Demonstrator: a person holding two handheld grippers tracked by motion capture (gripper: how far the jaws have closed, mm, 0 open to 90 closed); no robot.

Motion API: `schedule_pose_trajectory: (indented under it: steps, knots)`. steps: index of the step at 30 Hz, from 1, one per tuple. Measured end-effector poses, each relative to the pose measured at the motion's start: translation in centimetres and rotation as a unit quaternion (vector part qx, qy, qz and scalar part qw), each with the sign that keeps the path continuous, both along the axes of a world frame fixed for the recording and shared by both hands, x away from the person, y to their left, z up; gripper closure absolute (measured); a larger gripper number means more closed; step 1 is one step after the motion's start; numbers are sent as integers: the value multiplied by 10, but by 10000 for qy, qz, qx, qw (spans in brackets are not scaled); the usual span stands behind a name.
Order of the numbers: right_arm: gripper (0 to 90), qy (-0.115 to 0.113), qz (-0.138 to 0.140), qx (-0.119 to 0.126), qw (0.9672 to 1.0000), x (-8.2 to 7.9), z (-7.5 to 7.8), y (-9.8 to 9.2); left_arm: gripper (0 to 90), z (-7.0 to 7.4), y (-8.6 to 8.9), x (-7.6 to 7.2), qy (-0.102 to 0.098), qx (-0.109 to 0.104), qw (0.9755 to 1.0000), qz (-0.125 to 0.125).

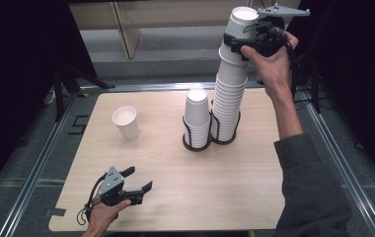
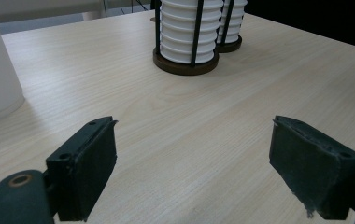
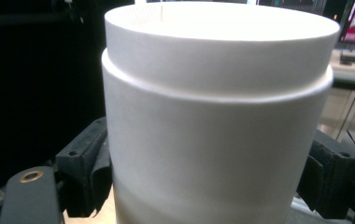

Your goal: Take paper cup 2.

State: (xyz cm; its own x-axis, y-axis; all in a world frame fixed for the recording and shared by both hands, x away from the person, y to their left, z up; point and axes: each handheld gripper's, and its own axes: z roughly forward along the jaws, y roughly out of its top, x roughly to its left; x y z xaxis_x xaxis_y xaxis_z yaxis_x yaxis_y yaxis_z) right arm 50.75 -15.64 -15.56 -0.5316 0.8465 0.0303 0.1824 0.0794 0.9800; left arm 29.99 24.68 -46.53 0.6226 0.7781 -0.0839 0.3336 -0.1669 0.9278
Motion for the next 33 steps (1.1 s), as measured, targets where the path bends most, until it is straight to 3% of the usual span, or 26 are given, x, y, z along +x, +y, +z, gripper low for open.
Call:
schedule_pose_trajectory:
  steps: [8,13,19,20,23,27,29,33]
  knots:
    - [180,-416,-43,202,9989,-17,38,-7,144,1,0,-1,28,52,10000,-23]
    - [180,-390,-139,184,9990,-33,43,-20,145,1,-1,-1,26,19,10000,-15]
    - [181,-378,-125,84,9992,-53,30,-40,145,1,0,0,53,71,10000,-5]
    - [181,-358,-111,89,9993,-58,27,-43,145,-1,-1,1,11,-25,10000,-37]
    - [181,-352,-63,67,9993,-71,17,-53,145,-1,-1,1,58,-55,10000,11]
    - [181,-315,46,-41,9995,-90,-3,-62,144,-1,0,1,100,53,9999,34]
    - [182,-187,131,-39,9997,-99,-13,-62,145,-1,0,1,106,45,9999,60]
    - [181,-159,328,-94,9993,-115,-40,-60,145,-1,-1,2,97,5,9999,81]
